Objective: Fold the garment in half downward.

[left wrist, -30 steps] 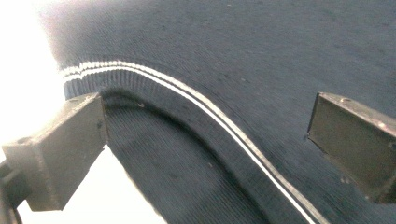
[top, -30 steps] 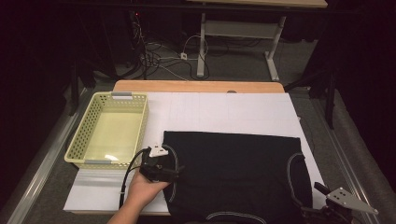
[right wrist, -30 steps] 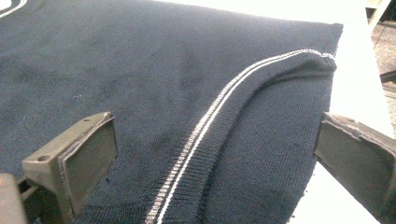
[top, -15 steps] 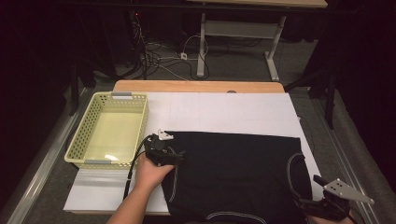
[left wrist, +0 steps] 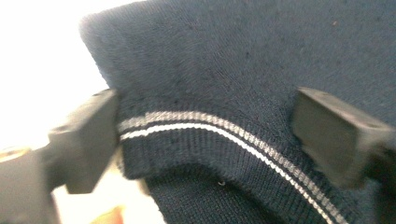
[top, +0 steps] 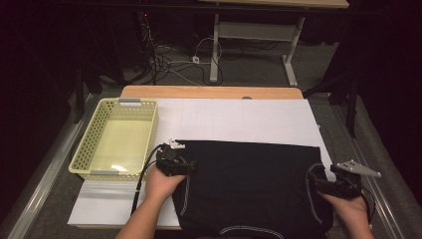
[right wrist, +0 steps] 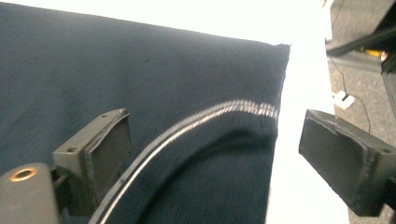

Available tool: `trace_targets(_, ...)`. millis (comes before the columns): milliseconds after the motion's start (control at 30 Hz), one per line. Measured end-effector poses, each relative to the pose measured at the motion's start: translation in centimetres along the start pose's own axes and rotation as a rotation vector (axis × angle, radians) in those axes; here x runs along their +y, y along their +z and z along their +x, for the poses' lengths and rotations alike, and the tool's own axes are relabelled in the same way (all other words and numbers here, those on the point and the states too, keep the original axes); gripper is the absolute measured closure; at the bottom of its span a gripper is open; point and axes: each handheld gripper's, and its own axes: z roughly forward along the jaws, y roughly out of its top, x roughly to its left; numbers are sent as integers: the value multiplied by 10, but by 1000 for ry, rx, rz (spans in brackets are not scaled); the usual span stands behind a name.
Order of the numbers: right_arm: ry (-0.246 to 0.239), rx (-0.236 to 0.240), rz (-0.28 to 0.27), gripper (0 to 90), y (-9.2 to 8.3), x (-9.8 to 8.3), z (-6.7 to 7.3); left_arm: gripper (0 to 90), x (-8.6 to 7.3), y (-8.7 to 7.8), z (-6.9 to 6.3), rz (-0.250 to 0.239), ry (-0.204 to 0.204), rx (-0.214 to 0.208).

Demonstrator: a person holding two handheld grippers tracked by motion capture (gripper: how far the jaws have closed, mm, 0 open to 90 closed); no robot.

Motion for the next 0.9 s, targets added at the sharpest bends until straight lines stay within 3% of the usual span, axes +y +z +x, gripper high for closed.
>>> trace_targets(133,52,-18,41,163,18,10,-11,198,-1,-1,0,-17,-9,2)
trace_targets(233,62,-33,74,170,28,16,-16,310,-2,-2,1,-35,-12,-9)
trace_targets(500,31,-44,154,189,54,30,-18,513,-2,-2,-1,-53,0,-45)
trace_targets(567,13,-26,144,296,53,29,-16,593,-2,-2,-1,-54,3,-70)
trace_targets(667,-9,25,123,484,50,27,-15,640,-2,-2,-2,-57,-6,-89)
trace_targets(767,-27,84,111,681,49,26,-14,688,-3,-2,-5,-61,21,-86)
trace_targets(867,-16,123,114,756,48,25,-14,706,-2,-4,-7,-70,28,-88)
trace_targets(900,-33,133,110,764,47,25,-14,710,-2,-5,-8,-81,31,-90)
